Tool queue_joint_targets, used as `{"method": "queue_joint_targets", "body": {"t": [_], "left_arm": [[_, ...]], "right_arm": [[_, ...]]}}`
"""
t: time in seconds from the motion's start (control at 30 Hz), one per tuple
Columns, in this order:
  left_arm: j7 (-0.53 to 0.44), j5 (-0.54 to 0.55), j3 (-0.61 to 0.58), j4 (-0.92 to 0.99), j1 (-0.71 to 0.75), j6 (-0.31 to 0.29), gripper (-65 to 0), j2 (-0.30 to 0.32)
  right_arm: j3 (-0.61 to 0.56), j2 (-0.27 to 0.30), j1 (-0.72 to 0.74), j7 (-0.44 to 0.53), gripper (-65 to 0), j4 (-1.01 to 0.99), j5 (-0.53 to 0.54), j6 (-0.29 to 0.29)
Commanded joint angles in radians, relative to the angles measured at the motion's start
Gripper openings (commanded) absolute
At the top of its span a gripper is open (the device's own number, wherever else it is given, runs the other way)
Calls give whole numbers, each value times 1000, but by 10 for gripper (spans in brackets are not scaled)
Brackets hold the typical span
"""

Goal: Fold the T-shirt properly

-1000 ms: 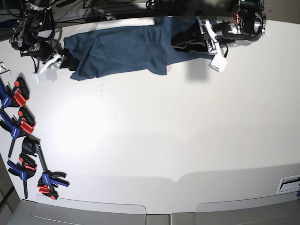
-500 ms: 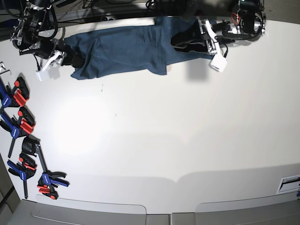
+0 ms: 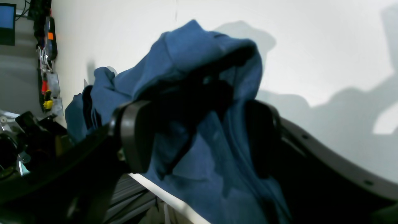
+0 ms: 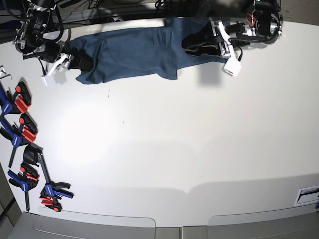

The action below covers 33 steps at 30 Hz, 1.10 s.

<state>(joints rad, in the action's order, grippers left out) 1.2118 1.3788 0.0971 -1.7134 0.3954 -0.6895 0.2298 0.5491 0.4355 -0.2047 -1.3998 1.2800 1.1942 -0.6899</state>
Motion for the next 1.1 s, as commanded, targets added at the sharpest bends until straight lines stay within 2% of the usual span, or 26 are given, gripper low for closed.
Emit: {"method": "queue_joint_targets", "body": {"t": [0.0,0.1,0.23,0.27,0.43,0.57,0.67,0.73,0.77,0.9,1.07], "left_arm": [[-9,24,0,-18,-2,-9,-432,4],[-9,24,0,-18,-2,-9,-432,4],[-9,24,0,-18,-2,-9,-432,4],[-8,24,0,-18,-2,-9,-432,6],[11,24,14,-23,-2,-9,-435,47],[30,24,89,-23,5,-9,-440,73],[30,24,183,-23,18,-9,-540,76],[38,23,252,-23,27,-9,-628,76],[40,11,286,-23,34,-9,-650,76],[41,-129,402,-22,51,-9,-650,76],[26,-318,463,-21,85,-9,-650,76]], "right_arm": [[-1,21,8,4,-249,13,22,-8],[-8,21,8,4,-351,13,22,-8],[-8,22,8,4,-617,13,22,-8],[-8,22,8,4,-650,14,23,-8],[-8,24,11,4,-650,14,121,-8],[-6,24,11,4,-650,38,232,-8],[-6,24,10,4,-650,80,289,-8],[-6,24,10,4,-650,117,289,-8],[-6,22,10,4,-650,137,289,-8],[-7,-2,5,4,-650,222,289,-8],[-12,-102,5,4,-650,340,289,-8]]}}
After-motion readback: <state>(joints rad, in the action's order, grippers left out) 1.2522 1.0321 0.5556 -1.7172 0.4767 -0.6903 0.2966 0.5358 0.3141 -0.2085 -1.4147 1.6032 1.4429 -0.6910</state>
